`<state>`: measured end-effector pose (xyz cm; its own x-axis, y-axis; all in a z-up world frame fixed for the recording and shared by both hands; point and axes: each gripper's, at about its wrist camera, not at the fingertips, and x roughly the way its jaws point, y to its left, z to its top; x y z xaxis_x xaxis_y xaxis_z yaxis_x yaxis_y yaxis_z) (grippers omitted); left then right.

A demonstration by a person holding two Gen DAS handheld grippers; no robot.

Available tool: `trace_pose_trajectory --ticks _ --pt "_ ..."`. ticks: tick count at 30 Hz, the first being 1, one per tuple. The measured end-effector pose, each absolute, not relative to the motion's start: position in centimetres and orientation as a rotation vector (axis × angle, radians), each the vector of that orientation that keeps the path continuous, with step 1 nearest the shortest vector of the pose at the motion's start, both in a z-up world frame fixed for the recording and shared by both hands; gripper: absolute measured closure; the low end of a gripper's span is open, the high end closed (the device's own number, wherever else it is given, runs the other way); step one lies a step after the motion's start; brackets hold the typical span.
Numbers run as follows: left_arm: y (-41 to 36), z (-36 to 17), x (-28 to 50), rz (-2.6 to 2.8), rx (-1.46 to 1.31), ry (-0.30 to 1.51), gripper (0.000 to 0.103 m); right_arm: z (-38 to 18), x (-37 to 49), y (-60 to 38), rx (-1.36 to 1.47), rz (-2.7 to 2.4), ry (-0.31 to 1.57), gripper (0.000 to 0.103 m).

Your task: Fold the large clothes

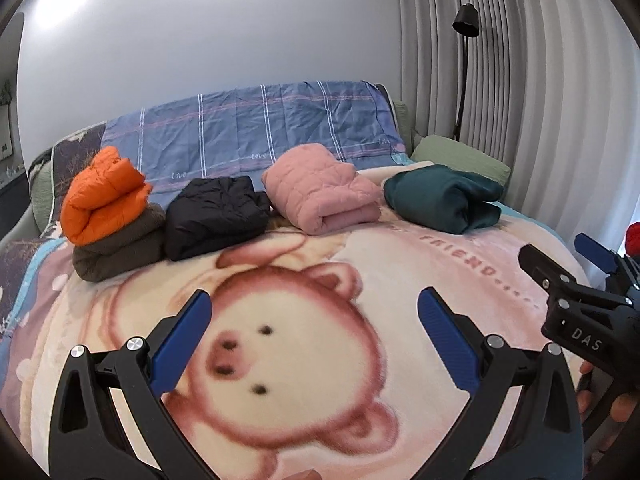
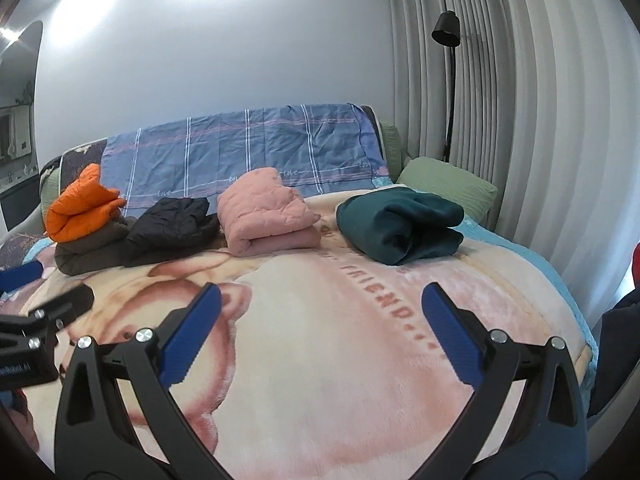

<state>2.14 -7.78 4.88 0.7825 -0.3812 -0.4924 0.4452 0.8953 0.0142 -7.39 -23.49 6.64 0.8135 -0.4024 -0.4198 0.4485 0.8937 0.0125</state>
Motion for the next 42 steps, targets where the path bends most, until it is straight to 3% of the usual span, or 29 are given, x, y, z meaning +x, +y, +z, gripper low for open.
trace_pose_trajectory --ticks 42 --pt "-9.2 3.6 1.3 -0.432 0.208 0.539 0.001 5.1 -6.6 -24.6 0.153 -0.414 0.479 0.002"
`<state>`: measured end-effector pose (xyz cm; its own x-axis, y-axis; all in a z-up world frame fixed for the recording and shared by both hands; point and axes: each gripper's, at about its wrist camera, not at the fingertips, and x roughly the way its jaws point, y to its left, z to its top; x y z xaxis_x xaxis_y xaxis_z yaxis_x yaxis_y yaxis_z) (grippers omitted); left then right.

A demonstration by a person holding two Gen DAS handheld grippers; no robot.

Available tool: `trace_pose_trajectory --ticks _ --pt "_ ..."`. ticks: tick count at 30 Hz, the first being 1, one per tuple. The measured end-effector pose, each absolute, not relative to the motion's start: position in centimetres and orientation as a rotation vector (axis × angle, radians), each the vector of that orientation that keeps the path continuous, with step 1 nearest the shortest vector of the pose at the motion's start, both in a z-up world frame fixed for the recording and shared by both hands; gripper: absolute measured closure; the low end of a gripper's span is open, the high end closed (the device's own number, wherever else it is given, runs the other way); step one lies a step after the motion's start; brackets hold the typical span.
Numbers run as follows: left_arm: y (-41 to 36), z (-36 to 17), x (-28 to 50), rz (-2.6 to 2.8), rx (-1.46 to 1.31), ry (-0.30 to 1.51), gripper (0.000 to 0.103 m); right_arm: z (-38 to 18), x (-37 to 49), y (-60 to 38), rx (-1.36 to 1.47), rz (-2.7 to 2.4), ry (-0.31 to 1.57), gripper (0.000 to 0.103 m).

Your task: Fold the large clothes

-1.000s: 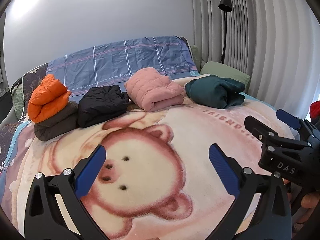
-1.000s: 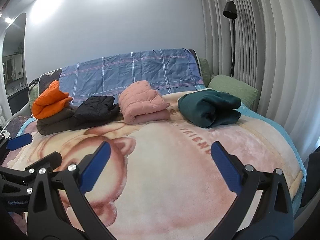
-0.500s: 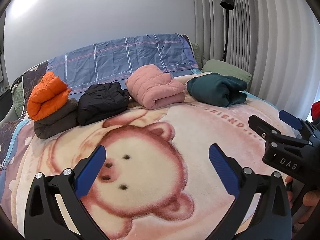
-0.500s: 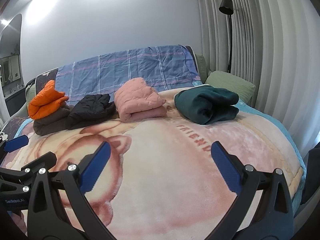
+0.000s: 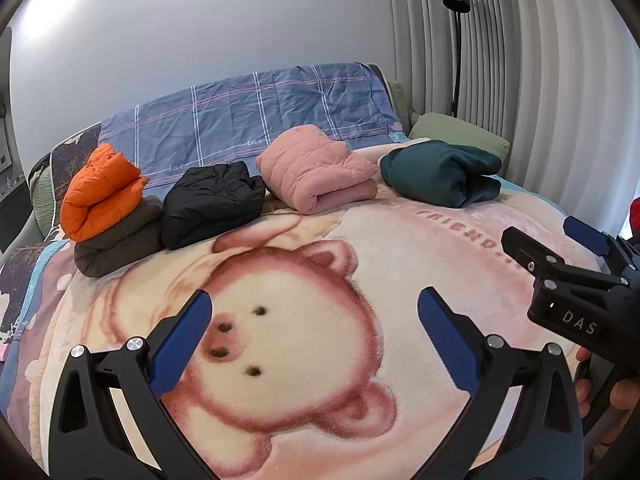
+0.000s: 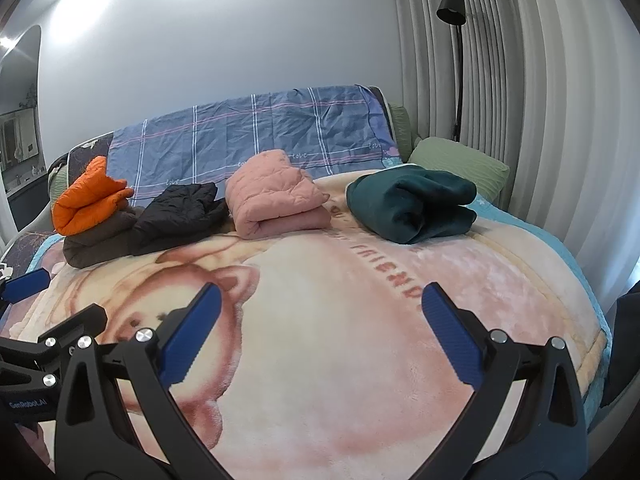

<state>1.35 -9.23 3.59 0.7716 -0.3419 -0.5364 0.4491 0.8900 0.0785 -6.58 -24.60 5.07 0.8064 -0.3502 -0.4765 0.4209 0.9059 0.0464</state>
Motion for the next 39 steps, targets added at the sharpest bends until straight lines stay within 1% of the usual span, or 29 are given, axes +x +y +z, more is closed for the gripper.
trace_pose_trajectory --ticks 39 --pt "-9.11 2.99 2.08 -0.422 0.209 0.574 0.001 4.33 -6.35 -24.74 0.129 -0.428 0.497 0.002"
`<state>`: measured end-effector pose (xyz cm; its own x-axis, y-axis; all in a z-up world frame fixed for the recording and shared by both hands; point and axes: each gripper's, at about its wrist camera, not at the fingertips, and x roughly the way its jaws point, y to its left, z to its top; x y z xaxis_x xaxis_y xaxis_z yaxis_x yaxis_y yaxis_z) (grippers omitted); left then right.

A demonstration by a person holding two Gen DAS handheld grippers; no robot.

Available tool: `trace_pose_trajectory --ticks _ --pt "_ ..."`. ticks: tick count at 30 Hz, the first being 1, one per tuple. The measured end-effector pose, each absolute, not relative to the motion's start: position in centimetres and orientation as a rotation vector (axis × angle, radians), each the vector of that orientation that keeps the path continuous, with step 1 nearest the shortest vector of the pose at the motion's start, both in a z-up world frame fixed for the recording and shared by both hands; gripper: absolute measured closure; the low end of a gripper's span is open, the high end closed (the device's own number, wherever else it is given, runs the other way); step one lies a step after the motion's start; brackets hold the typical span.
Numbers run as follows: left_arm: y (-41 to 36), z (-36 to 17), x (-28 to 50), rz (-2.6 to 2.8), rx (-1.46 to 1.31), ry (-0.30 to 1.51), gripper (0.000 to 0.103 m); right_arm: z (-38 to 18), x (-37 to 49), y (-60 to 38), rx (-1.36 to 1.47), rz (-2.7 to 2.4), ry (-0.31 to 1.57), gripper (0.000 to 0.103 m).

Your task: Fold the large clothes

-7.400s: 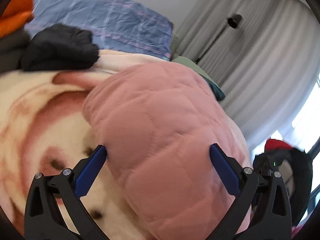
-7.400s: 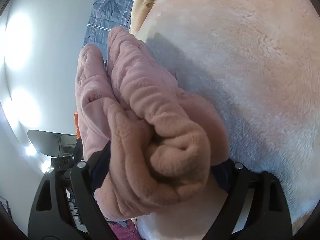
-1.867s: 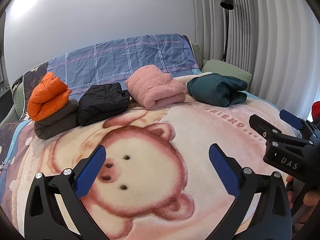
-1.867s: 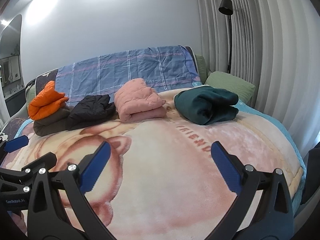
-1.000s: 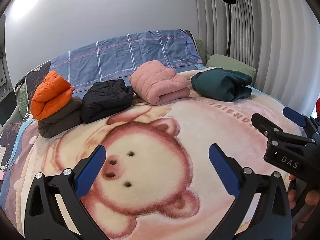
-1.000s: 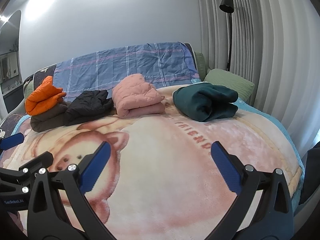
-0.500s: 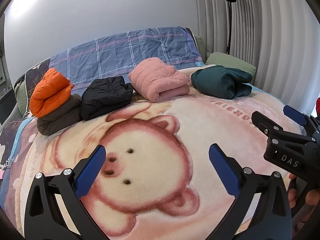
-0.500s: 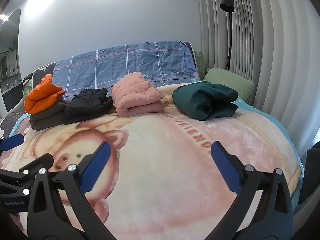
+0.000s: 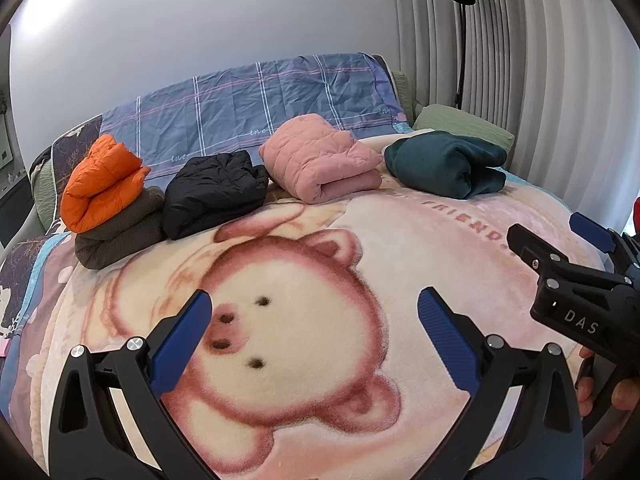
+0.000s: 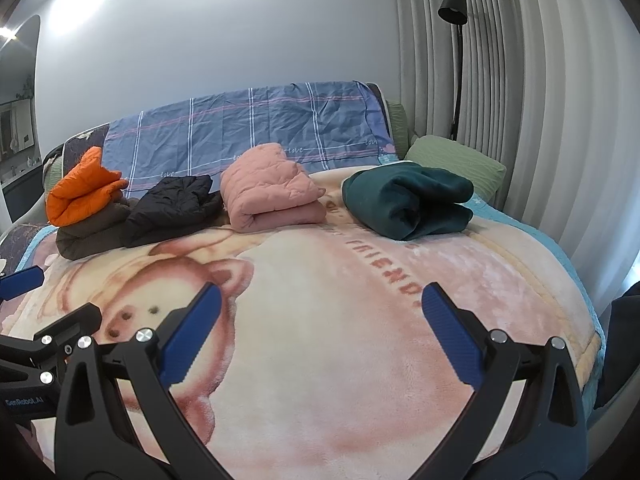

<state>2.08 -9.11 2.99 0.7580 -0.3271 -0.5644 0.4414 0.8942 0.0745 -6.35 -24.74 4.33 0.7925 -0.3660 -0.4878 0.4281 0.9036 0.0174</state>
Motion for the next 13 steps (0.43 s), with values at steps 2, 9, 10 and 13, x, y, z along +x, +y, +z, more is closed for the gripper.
trace_pose_trajectory --ticks 2,9,10,13 --pt "-9.12 2.98 2.08 -0.422 0.209 0.574 0.001 4.32 -6.35 -24.74 0.130 -0.427 0.499 0.002" --pt "-9.14 2.98 2.08 -0.422 0.209 0.574 0.001 4.31 -6.33 -24.79 0.130 -0.429 0.502 0.002" --pt "-9.12 2.96 2.09 -0.422 0.209 0.574 0.001 4.33 -6.28 -24.81 0.130 -0.430 0.503 0.002" --pt "-9.09 2.94 2.12 -0.421 0.208 0.575 0.001 4.34 -6.29 -24.81 0.130 -0.430 0.503 0.002"
